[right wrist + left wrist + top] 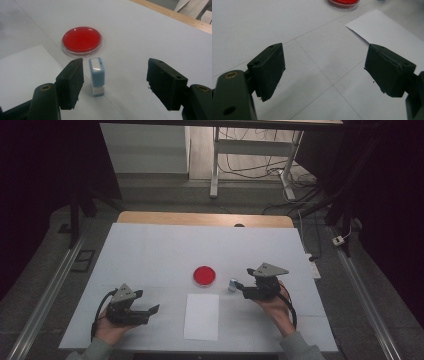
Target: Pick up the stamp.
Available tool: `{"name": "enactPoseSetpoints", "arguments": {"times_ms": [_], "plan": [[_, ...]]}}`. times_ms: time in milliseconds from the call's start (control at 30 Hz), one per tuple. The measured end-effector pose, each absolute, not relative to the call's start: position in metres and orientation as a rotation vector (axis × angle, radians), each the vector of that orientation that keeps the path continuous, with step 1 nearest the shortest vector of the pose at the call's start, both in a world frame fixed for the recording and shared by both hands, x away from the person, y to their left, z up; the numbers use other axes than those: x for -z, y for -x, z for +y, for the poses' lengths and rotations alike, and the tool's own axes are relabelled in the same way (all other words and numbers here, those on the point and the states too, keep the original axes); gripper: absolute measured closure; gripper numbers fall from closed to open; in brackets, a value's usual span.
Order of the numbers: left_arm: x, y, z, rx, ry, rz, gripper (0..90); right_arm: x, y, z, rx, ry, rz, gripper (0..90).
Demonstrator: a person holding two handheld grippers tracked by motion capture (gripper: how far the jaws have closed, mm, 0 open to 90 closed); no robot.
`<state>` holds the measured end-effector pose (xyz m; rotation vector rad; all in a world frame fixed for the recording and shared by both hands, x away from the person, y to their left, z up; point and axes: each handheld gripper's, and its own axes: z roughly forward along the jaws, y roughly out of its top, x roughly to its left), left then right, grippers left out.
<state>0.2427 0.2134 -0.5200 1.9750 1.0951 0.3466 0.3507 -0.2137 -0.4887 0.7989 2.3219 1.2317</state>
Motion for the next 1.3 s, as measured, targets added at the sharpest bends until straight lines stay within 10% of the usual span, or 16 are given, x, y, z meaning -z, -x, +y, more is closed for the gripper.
{"name": "enactPoseSetpoints", "arguments": {"times_ms": [1300], "plan": [[0.523, -0.243, 0.215, -0.354, -1.988, 1.1, 18.0, 0.507, -0.356, -0.191, -1.185, -0.696, 2.4, 68.3]]}}
